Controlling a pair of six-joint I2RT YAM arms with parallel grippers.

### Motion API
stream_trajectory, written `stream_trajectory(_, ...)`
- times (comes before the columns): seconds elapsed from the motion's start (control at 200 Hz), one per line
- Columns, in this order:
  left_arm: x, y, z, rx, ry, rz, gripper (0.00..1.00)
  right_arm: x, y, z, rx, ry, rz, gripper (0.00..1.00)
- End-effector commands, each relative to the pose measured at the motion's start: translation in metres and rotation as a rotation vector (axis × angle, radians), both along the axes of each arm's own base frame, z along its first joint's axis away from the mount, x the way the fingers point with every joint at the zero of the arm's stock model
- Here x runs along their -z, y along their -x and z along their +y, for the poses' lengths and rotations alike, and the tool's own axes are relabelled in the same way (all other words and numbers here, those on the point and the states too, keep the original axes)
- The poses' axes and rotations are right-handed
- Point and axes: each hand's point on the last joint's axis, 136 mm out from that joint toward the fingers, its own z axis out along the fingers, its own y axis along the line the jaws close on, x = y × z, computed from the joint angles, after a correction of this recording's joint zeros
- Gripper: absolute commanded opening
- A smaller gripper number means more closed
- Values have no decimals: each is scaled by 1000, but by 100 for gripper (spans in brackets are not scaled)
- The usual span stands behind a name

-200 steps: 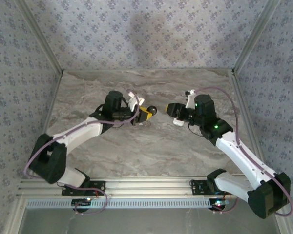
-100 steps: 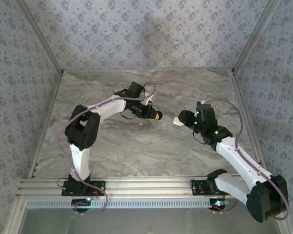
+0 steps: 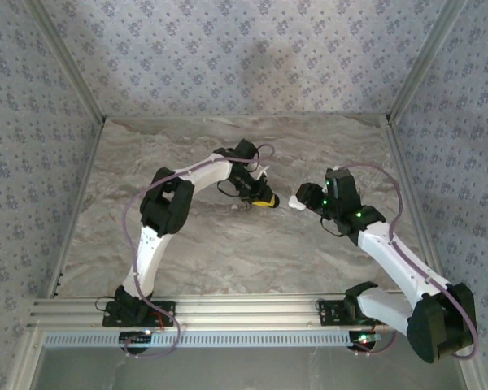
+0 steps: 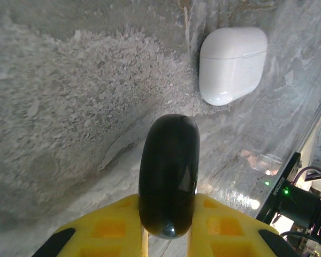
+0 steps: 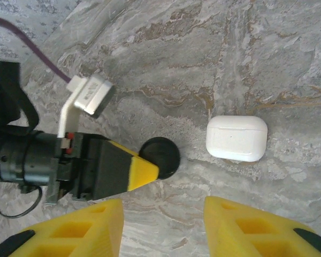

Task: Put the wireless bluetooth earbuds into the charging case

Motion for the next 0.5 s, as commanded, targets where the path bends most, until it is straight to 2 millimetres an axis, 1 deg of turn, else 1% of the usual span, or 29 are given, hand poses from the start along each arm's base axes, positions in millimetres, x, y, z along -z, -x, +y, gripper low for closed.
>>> stream_trajectory(0.0, -7, 1, -8, -9, 6, 37, 19, -10, -1, 4, -25, -10, -5, 45)
stream_trajectory(0.185, 0, -7, -12, -22, -9, 35, 23, -14, 1, 2, -20, -5, -11, 45)
stream_trajectory(0.255, 7, -8, -10, -25, -31, 43, 27, -15, 1, 0, -13, 1, -15, 45)
stream_trajectory(0.265, 2, -12, -13, -24, -22, 27, 27, -16, 1, -1, -11, 0, -17, 45)
stream_trajectory(0.32, 0, -15, -13, -22, -31, 13, 32, -16, 2, -2, -9, 8, -17, 46)
stream_trajectory(0.43, -1, -22, -8, -26, -68, -20, 49, -15, 4, -4, -8, 23, -11, 46)
stream_trajectory(0.495, -6, -28, -2, -32, -87, -43, 56, -16, 4, -5, -11, 31, -13, 47)
